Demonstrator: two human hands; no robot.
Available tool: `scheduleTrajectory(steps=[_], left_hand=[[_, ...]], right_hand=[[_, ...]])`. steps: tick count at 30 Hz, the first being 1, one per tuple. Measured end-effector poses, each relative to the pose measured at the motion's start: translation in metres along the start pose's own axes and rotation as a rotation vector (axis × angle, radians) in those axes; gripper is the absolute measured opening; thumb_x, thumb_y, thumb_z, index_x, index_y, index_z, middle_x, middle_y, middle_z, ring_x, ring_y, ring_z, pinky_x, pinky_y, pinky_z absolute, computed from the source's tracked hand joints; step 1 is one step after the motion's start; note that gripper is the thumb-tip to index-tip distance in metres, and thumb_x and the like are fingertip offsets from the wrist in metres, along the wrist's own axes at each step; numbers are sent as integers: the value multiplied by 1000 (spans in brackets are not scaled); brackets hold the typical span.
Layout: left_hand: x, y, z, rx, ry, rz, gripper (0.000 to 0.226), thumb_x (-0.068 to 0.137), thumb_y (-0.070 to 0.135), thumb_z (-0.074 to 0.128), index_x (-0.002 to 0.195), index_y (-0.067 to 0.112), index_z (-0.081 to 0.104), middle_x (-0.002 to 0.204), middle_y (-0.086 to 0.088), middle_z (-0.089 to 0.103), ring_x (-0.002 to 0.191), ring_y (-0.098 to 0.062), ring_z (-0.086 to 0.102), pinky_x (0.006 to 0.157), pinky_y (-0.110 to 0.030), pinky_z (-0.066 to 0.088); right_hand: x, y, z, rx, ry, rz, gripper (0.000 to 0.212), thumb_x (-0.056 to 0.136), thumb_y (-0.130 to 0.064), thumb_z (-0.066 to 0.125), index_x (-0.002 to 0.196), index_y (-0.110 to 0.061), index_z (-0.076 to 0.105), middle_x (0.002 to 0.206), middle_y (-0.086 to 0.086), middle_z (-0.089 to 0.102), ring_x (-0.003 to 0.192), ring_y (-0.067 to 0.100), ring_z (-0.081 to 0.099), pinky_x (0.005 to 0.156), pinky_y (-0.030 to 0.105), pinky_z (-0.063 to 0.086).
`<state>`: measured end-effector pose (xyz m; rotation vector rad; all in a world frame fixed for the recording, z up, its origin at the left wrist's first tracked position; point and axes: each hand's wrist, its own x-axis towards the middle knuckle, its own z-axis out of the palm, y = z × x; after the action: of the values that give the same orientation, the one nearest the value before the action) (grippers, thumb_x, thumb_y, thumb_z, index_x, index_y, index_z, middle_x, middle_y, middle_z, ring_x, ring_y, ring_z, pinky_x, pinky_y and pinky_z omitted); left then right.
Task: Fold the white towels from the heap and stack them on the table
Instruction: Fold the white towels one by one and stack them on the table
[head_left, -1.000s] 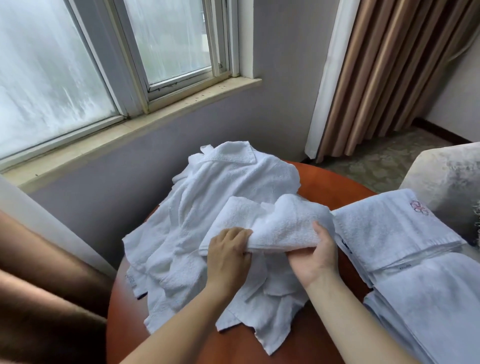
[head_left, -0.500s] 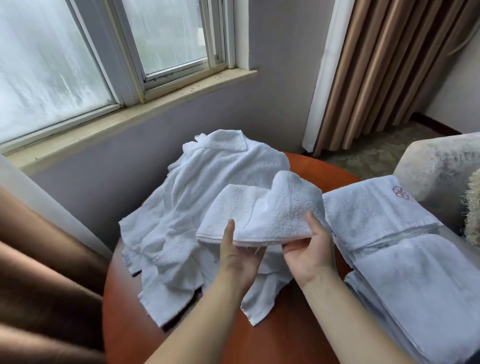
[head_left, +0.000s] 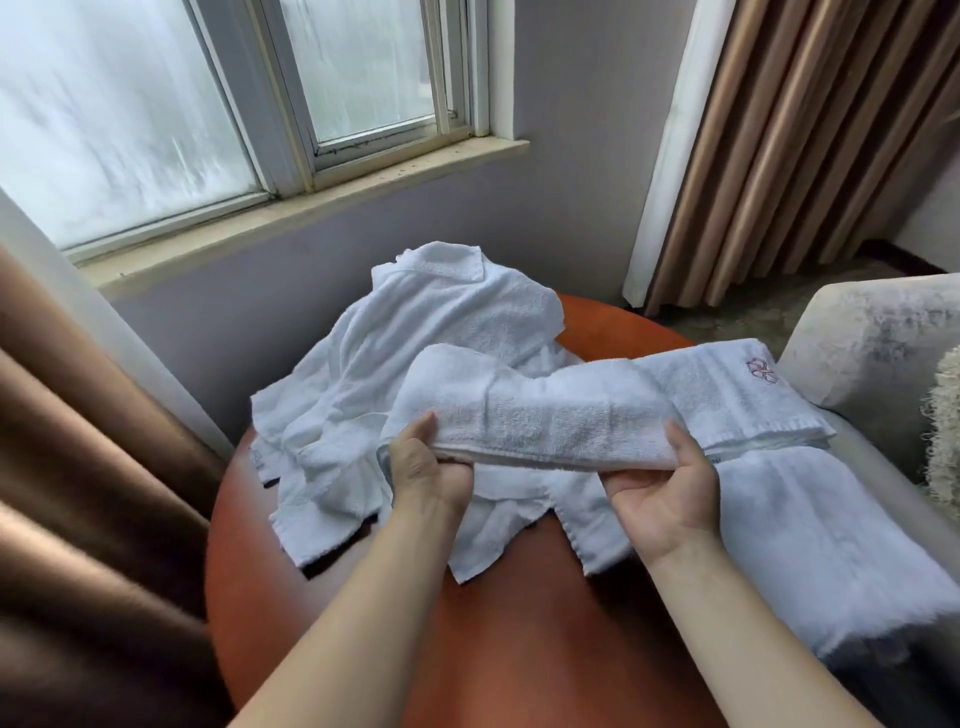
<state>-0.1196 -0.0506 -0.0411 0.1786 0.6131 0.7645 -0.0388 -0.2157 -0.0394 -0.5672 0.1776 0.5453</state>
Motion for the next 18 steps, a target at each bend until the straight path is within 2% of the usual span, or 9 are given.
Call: scheduleTrajectory(steps=[3,5,7,9,11,14,16,18], left_hand=[[-6,12,-10,-5,24,40,39,85,-6,40,119,2,59,120,-18,65,112,-35,60,101,-49,46],[-10,20,-13,-11,55,61,36,85,-4,42,116,2,60,121,-18,64,112,-36,61,99,-50,47],[-13,26,-15,-23,86,81,30,84,-3,45,108,2,62,121,-18,65,111,-37,61,94,-50,49],[-17,31,-17,-26,96,87,20,89,1,46,98,2,63,114,-18,67,109,-35,62,97,-50,48],[-20,39,-18,-67,72,74,21,97,10,42,98,3,62,108,-17,67,109,-35,60,102,-48,44],[-19,51,-22,-111,39,64,27,99,16,40,111,3,60,112,-19,65,112,-35,58,99,-49,44],[-19,60,-23,-97,23,70,30,97,12,39,115,3,61,116,-19,65,109,-36,60,100,-49,44],[-18,72,-21,-108,13,87,31,93,7,38,109,3,65,114,-17,67,103,-35,62,102,-48,44]], right_hand=[[-5,-14,-5,21,-31,11,33,90,-20,50,119,-12,63,112,12,71,103,29,68,79,47,58],[-9,-17,-3,27,-63,33,44,74,-20,61,118,-10,63,113,13,70,102,30,69,79,47,57],[-11,-16,-2,41,-71,40,68,52,-22,72,119,-10,63,114,13,69,99,29,70,74,45,59],[-12,-15,-1,47,-68,39,90,40,-24,78,128,-12,60,120,13,67,105,31,67,73,43,58],[-13,-15,1,40,-90,40,92,41,-28,76,129,-13,58,121,14,67,108,33,66,74,45,58],[-11,-19,2,34,-86,-3,93,38,-30,76,128,-14,59,119,13,68,100,32,69,66,47,59],[-8,-21,2,-5,-72,-57,97,41,-29,79,134,-16,55,124,12,65,107,32,66,74,47,58],[-6,-22,4,-25,-82,-91,90,47,-27,79,133,-17,56,127,10,64,115,31,62,87,48,54]])
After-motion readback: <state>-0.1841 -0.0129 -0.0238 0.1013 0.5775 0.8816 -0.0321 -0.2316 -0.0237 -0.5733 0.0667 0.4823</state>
